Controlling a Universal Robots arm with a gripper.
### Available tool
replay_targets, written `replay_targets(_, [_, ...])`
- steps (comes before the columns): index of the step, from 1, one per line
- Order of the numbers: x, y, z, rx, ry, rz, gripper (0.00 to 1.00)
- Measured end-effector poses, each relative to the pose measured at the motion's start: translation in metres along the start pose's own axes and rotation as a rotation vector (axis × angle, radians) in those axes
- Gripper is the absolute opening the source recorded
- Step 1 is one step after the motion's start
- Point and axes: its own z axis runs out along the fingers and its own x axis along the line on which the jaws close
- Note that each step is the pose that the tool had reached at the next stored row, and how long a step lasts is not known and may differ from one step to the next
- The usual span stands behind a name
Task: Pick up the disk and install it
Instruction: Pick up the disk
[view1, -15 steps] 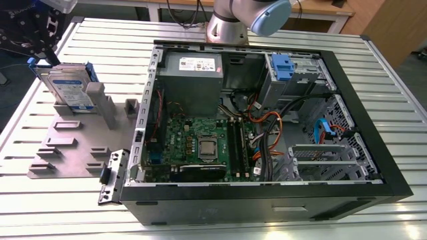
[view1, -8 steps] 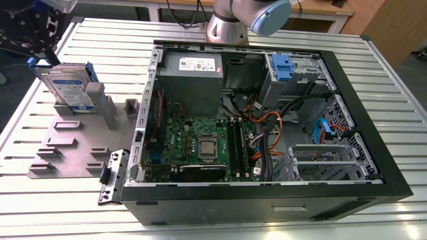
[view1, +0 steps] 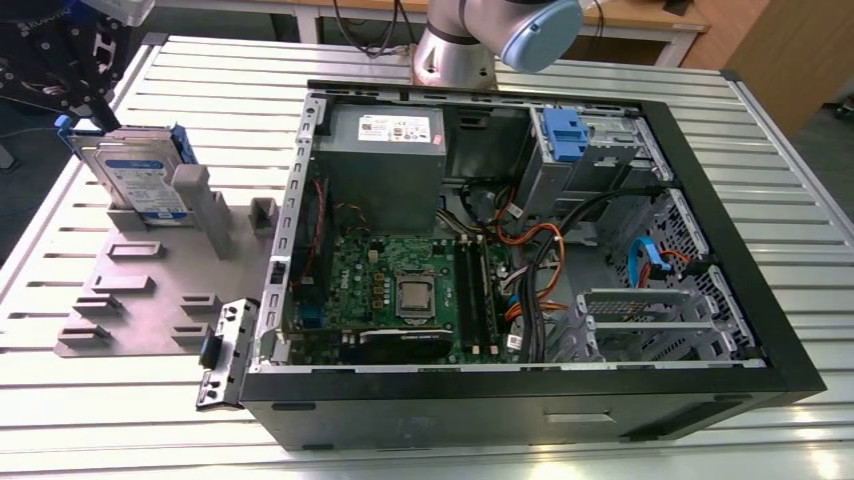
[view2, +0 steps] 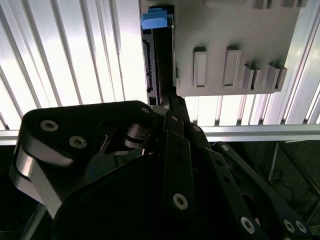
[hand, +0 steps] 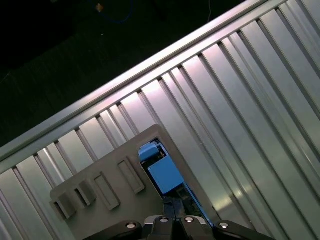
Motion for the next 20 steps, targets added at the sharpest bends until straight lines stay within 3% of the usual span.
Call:
replay_targets(6, [0.0000,0.0000,0.0000,-0.0001,0.0002,-0.003,0.11])
replay_targets(9, [0.0000,0.0000,0.0000,-0.0006,0.0009,-0.025,0.11])
replay_targets(20, [0.0000,-0.0001,0.0005,-0.0050,0.0080,-0.210,0.11])
